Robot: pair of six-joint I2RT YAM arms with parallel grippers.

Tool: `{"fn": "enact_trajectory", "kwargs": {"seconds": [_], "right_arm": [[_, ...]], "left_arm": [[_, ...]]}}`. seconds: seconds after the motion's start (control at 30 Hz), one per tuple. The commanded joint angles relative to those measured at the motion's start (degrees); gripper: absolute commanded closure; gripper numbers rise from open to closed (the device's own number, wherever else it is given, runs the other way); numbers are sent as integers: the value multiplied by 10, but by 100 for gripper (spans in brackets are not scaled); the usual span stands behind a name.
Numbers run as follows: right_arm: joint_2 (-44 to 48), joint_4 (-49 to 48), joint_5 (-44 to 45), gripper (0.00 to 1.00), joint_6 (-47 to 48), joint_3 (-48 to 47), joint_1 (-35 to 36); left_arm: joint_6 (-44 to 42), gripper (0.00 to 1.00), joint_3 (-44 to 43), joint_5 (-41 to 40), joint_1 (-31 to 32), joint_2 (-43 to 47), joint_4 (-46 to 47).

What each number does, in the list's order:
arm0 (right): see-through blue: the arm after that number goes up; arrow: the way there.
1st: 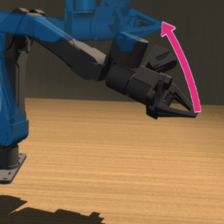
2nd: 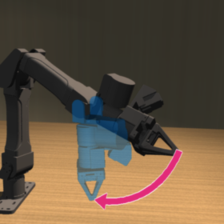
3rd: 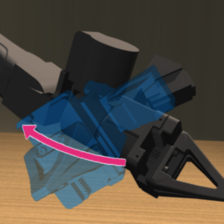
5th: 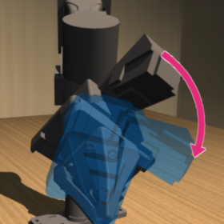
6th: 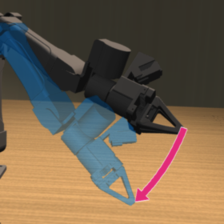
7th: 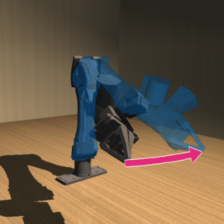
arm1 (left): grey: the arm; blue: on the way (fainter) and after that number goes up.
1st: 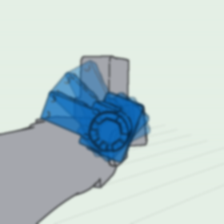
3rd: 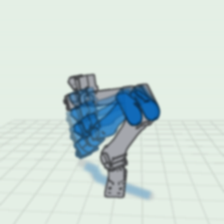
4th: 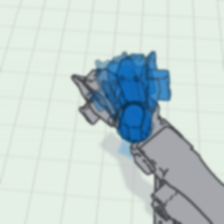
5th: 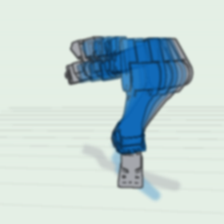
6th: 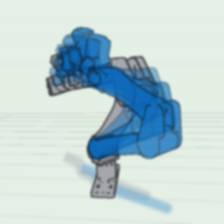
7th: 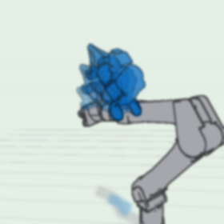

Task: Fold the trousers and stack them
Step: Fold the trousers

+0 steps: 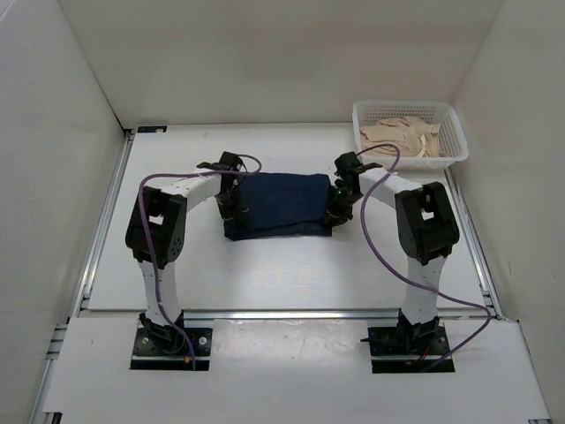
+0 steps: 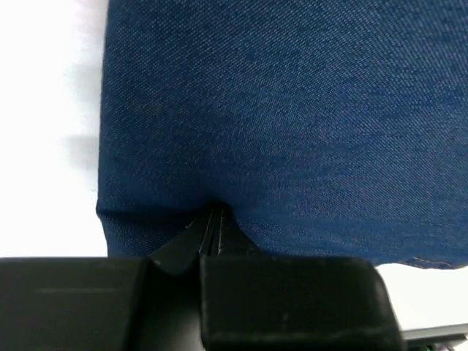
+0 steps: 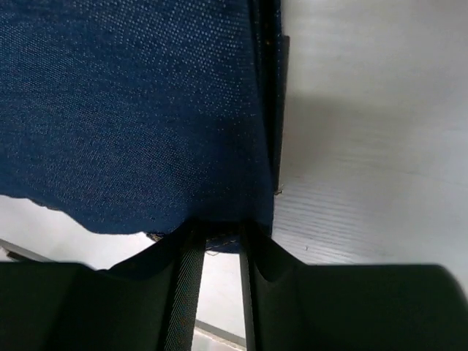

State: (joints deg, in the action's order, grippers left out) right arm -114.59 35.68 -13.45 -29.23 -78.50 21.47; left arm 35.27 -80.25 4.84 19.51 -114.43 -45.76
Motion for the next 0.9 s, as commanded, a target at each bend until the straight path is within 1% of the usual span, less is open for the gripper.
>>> {"fn": "enact_trajectory", "kwargs": {"seconds": [0.0,0.03,0.1,0.13,0.17,0.2,0.23,0.27,0.3,0.33,0.37,0.4,0.43,0.47,0.5,0.57,0.6,0.63,0.67,0.77,0.87], "right_arm": [[11,0,-6,70,6,30,26],[29,-5,12,70,6,56,33],[52,-5,18,70,6,83,33],[80,-5,18,70,6,104,38],[98,-5,38,70,6,109,38],[117,22,64,70,6,109,51],[159,39,96,64,6,109,60],[181,59,132,58,6,98,71],[203,77,168,50,6,92,89],[249,108,232,27,0,92,97],[274,116,255,16,0,85,102],[298,122,272,10,-6,85,103],[346,136,293,4,-6,85,103],[372,136,314,0,-13,85,103],[423,144,363,0,-20,85,103],[471,151,420,0,-27,91,103],[508,151,442,0,-21,91,97],[524,162,465,0,-21,91,92],[538,177,506,0,-16,85,78],[569,197,539,0,11,56,48],[575,209,524,1,41,36,30]], "left_arm": [[17,90,50,-15,20,30,16],[25,90,79,-27,27,40,16],[31,90,105,-39,27,82,16],[31,90,114,-46,27,98,16],[31,90,121,-51,27,137,16],[21,90,121,-56,21,155,11],[12,90,114,-56,21,174,-18],[-4,80,80,-82,21,209,-38],[-9,76,57,-100,26,228,-59],[-15,66,34,-115,26,247,-79],[-29,51,-11,-140,26,266,-110],[-36,18,-34,-153,26,301,-122],[-41,7,-55,-167,26,318,-135],[-50,1,-94,-191,26,333,-146],[-50,1,-110,-203,26,360,-165],[-56,1,-132,-228,26,387,-178],[-56,1,-138,-252,26,415,-185],[-56,1,-143,-260,26,430,-185],[-49,1,-143,-265,19,444,-185],[-43,1,-143,-266,5,496,-185],[-38,1,-130,-284,-1,538,-178]]}}
